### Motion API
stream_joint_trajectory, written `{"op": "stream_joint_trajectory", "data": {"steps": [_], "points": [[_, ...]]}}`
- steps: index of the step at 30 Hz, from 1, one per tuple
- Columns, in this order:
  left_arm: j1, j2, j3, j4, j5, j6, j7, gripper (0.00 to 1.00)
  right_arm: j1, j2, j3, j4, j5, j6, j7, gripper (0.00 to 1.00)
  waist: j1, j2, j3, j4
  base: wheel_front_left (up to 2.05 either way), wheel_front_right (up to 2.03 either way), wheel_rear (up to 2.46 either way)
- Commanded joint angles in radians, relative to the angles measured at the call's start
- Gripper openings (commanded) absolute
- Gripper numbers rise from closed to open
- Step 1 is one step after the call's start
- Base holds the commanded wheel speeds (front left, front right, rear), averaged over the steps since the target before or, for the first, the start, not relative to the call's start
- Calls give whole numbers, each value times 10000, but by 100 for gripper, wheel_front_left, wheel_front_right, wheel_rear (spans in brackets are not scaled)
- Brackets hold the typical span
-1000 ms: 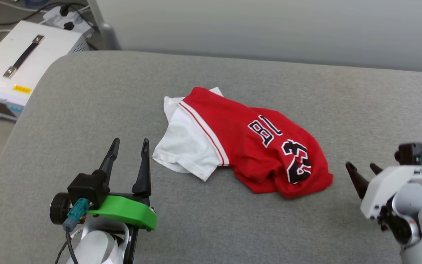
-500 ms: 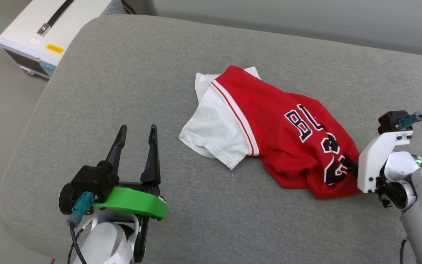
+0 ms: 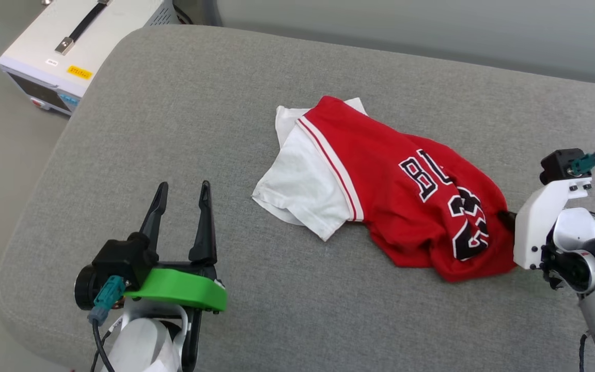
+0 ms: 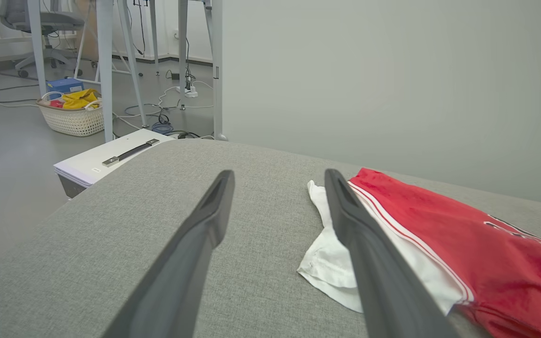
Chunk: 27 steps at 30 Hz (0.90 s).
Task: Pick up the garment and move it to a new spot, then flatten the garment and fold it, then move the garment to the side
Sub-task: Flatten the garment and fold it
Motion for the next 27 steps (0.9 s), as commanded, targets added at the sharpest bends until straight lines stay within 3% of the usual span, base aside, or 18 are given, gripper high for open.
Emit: {"op": "stream_joint_trajectory", "data": {"steps": [1,6,10,17,21,26,27], "points": [[123,27,58,36,133,-73,-58,100,316,-154,-139,-325,27,-4,-67,0,-1,0,-311,-323,0,0,0],[362,141,140,148,168,-120,-58,100,1496,-297,-958,-1907,-189,-4,-22,0,-1,0,-766,-876,0,0,0],[614,253,125,179,175,-98,-1,100,3022,-16,-1931,-3394,-585,-4,204,0,-1,0,-1105,-1375,0,0,0],[870,438,54,177,151,-76,328,100,6546,1602,-2878,-5712,-1276,-4,1373,0,-1,0,-1500,-2012,0,0,0],[945,518,5,229,117,-98,473,100,8218,2491,-2661,-6072,-1395,-4,1959,0,-1,0,-1630,-2176,0,0,0],[995,551,-71,333,69,-113,591,100,8988,2901,-2541,-5638,-1171,-4,1773,0,-1,0,-1718,-2246,0,0,0],[1011,554,-93,346,59,-115,620,100,8969,2923,-2499,-5529,-1261,-4,1605,55,-1,0,-1723,-2246,0,0,0]]}}
